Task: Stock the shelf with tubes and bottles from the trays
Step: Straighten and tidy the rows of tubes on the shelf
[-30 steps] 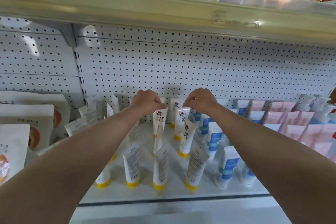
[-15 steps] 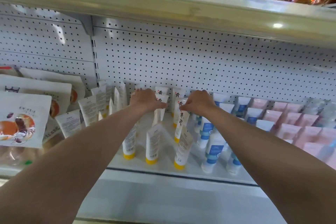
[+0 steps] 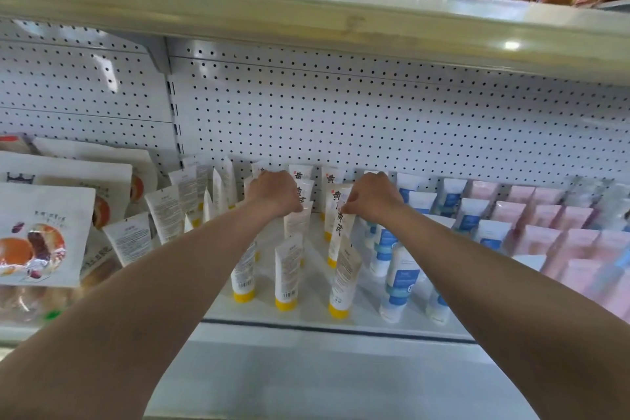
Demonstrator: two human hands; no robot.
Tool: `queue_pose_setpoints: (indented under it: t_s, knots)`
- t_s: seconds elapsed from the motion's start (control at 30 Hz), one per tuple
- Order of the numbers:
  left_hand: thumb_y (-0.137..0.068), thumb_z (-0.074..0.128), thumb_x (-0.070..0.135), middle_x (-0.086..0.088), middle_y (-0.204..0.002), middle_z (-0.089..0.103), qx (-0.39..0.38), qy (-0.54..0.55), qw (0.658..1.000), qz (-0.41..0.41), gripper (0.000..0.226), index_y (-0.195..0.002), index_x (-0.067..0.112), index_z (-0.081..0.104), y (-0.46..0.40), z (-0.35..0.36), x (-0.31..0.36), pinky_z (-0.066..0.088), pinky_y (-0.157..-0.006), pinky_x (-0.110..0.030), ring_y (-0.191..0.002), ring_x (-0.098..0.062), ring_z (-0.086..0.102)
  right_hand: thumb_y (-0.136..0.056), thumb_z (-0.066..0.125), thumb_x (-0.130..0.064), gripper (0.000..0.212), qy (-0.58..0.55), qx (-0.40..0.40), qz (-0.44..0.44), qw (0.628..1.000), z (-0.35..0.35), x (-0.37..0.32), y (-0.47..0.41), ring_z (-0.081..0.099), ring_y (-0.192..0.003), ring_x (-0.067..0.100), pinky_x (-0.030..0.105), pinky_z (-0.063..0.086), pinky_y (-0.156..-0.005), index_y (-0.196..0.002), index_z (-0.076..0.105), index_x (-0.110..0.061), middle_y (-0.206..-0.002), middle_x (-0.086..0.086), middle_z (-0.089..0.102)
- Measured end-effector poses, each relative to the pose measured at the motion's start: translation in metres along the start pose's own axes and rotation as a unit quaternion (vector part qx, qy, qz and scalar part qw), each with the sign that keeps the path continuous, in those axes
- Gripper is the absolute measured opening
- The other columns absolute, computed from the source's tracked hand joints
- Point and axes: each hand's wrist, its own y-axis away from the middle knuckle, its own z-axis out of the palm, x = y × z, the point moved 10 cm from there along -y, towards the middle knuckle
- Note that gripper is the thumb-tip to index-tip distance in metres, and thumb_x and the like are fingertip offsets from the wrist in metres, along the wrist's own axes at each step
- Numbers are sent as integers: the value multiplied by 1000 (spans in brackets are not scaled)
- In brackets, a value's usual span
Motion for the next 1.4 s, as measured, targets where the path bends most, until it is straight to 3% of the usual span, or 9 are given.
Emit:
queue_pose_setpoints:
  t_s: [0.2, 0.37, 0.5, 0.6, 0.67, 0.77, 1.13, 1.33, 1.4]
  knots:
    - [-81, 78, 34, 5, -96, 72, 16, -5, 1000, 17, 9, -80, 26, 74, 0, -2, 0, 49, -95, -41, -109, -21, 58, -90, 69, -43, 25, 9, 10, -13, 1000, -4, -4, 10, 46, -121, 24, 31, 46, -83, -103, 80, -25, -112, 1, 63]
    - [-80, 74, 31, 4, -91, 74, -1, 15, 1000, 22, 12, -77, 19, 72, -3, 7, -1, 55, -75, -33, -89, -17, 67, -88, 74, -39, 17, -24, 8, -7, 1000, -6, -2, 12, 53, -116, 22, 36, 53, -90, -95, 80, -25, -96, -3, 60]
    - [-84, 71, 31, 7, -91, 63, -1, 55, 998, 33, 18, -98, 33, 59, 1, 11, 2, 53, -84, -38, -97, -19, 62, -88, 73, -38, 15, -21, 8, -10, 1000, -5, -2, 13, 52, -115, 22, 37, 54, -90, -93, 79, -25, -92, -6, 56]
    - [-88, 68, 32, 7, -110, 61, -21, 72, 995, 64, 32, -118, 39, 59, 2, 13, 8, 50, -93, -41, -107, -18, 58, -88, 73, -38, 14, -27, 8, -5, 1000, -5, -1, 12, 50, -117, 21, 36, 53, -89, -92, 79, -26, -95, -5, 61]
    - [-88, 68, 32, 9, -130, 59, -25, 73, 994, 76, 32, -119, 39, 62, 2, 12, 9, 49, -95, -40, -111, -17, 58, -88, 73, -38, 14, -28, 11, -2, 1000, -5, 0, 12, 50, -118, 21, 34, 52, -88, -92, 79, -26, -100, -3, 66]
    - [-90, 66, 28, 8, -139, 55, -35, 79, 993, 86, 33, -121, 39, 63, 3, 13, 11, 48, -96, -38, -113, -17, 57, -89, 71, -37, 15, -24, 13, -5, 1000, -4, -1, 13, 48, -119, 21, 31, 48, -83, -94, 79, -25, -105, -2, 65]
    - [-92, 66, 31, -1, -133, 58, -52, 143, 984, 94, 32, -124, 32, 65, 3, 15, 11, 42, -89, -31, -116, -22, 56, -91, 69, -37, 19, -30, 18, 0, 999, -2, 0, 12, 46, -119, 20, 30, 43, -79, -98, 79, -23, -99, -6, 58]
    - [-92, 67, 38, 6, -110, 59, -92, 135, 982, 90, 25, -114, 29, 71, 1, 16, 12, 39, -84, -26, -99, -11, 52, -90, 71, -35, 15, -29, 12, 3, 1000, 0, 3, 8, 48, -117, 19, 33, 48, -81, -94, 78, -22, -97, -4, 62]
    - [-91, 67, 43, 4, -103, 64, -114, 145, 979, 85, 27, -113, 27, 70, 2, 16, 12, 41, -75, -26, -95, -12, 56, -89, 72, -35, 14, -31, 11, 4, 999, 0, 3, 8, 49, -117, 20, 33, 50, -82, -92, 78, -22, -100, -2, 66]
